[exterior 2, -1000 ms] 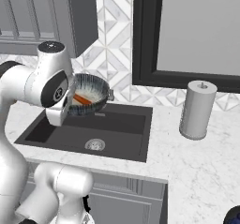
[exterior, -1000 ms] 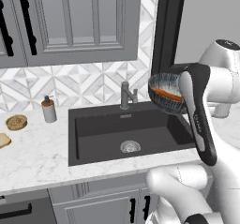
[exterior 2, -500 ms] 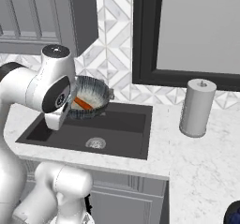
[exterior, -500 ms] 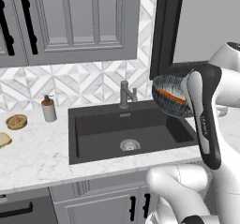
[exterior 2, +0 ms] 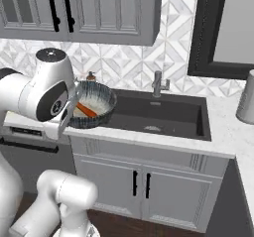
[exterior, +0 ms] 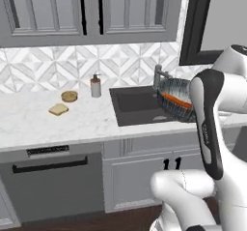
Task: Pick the carrot from the sink and place it in the bowl. Then pick the bowl and place it in the microwave. Then close the microwave door and press the start button.
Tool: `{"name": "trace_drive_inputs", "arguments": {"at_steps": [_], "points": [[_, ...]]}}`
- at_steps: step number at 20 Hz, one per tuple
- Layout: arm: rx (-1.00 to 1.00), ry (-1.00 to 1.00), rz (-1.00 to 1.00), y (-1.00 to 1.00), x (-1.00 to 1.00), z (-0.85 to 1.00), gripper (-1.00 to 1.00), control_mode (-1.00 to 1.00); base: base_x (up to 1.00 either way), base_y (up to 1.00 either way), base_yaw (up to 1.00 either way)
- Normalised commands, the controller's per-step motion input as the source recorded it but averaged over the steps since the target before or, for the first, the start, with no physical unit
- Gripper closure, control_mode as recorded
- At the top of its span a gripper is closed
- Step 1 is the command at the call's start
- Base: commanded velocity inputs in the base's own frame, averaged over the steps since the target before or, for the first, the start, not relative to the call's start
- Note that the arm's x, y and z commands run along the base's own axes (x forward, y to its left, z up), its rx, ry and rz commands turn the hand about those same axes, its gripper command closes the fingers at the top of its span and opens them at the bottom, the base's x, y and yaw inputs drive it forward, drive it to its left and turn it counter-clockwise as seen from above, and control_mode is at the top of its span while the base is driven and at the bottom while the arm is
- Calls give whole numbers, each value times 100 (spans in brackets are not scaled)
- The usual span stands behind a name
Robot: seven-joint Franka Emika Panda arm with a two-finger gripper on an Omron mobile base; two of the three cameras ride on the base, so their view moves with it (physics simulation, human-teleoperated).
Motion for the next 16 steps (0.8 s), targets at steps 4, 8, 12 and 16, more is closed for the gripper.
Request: {"name": "trace_drive_inputs", "arguments": {"at_steps": [4, 8, 12, 16], "points": [[0, 0, 0, 0, 0, 0, 100, 100, -73, 20, -34], [0, 0, 0, 0, 0, 0, 100, 100, -3, 8, -100], [0, 0, 0, 0, 0, 0, 100, 100, 0, 0, -100], [0, 0, 0, 0, 0, 0, 100, 100, 0, 0, -100]]}}
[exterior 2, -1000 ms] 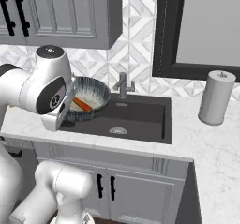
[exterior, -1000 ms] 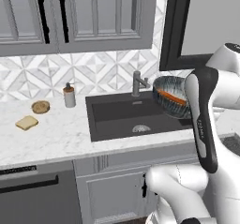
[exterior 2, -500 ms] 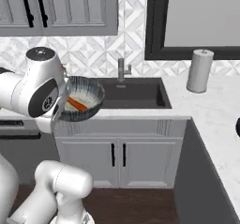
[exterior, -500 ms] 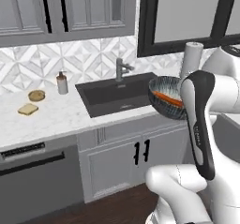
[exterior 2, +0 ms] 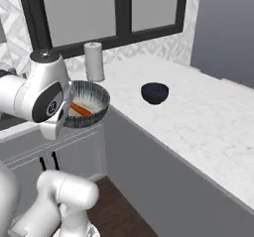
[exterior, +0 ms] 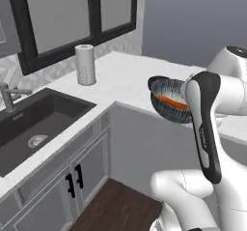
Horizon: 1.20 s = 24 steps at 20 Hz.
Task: Pick the carrot from the sink and place it in the bowl. Then pick the bowl and place it in the microwave. Then close the microwave door and press the start button.
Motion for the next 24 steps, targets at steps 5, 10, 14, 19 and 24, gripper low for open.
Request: {"name": "trace_drive_inputs", "arguments": {"at_steps": [5, 10, 14, 19, 24], "points": [[0, 0, 0, 0, 0, 0, 100, 100, 0, 0, -100], [0, 0, 0, 0, 0, 0, 100, 100, 0, 0, -100], [0, 0, 0, 0, 0, 0, 100, 100, 0, 0, -100], [0, 0, 0, 0, 0, 0, 100, 100, 0, 0, -100], [0, 0, 0, 0, 0, 0, 100, 100, 0, 0, -100]]}}
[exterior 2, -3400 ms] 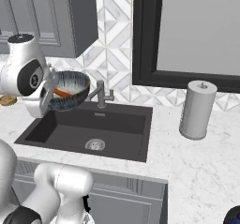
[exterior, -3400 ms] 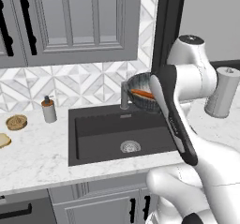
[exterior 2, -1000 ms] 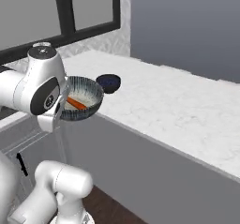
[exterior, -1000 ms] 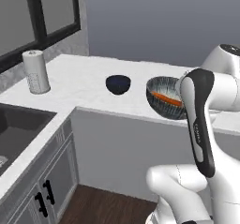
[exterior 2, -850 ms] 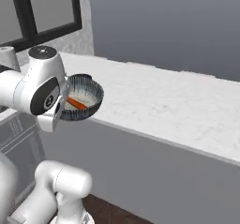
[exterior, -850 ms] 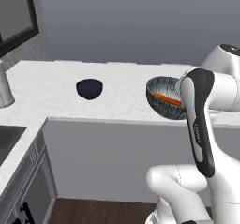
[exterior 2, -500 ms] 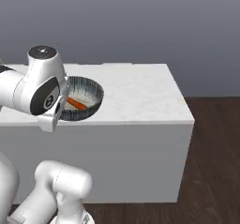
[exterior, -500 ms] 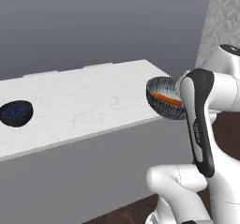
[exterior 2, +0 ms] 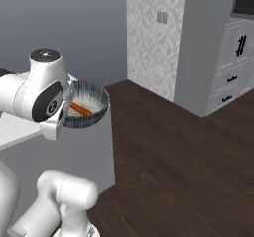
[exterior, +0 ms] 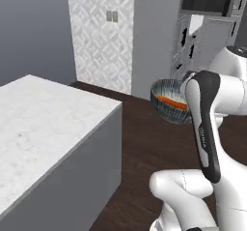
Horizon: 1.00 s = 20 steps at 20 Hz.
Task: Pick the carrot from the sink and place it in the bowl. Then pick the bowl and place it in the microwave. Then close the microwave door and press the start button.
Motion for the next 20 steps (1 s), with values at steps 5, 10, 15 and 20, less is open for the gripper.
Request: {"name": "trace_drive_inputs", "arguments": {"at_steps": [5, 10, 15, 20], "points": [[0, 0, 0, 0, 0, 0, 100, 100, 38, -10, -67], [0, 0, 0, 0, 0, 0, 100, 100, 100, -54, -20], [0, 0, 0, 0, 0, 0, 100, 100, 100, -63, -15], [0, 0, 0, 0, 0, 0, 100, 100, 100, -69, -18]]}}
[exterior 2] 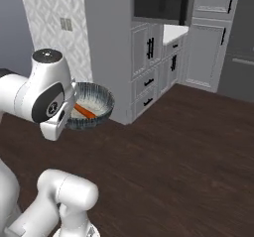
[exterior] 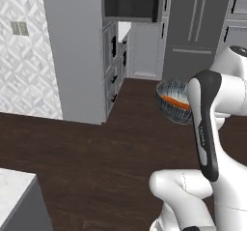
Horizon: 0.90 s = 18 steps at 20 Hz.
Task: Pick the carrot from the sink and place it in the bowl. Then pick the bowl and place it in the microwave. Then close the microwave door and press the start button.
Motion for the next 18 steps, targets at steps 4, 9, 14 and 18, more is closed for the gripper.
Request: {"name": "trace_drive_inputs", "arguments": {"at_steps": [4, 9, 14, 18], "points": [[0, 0, 0, 0, 0, 0, 100, 100, 100, -81, -9], [0, 0, 0, 0, 0, 0, 100, 100, 100, -95, 0], [0, 0, 0, 0, 0, 0, 100, 100, 100, -100, 16], [0, 0, 0, 0, 0, 0, 100, 100, 92, -100, 29]]}}
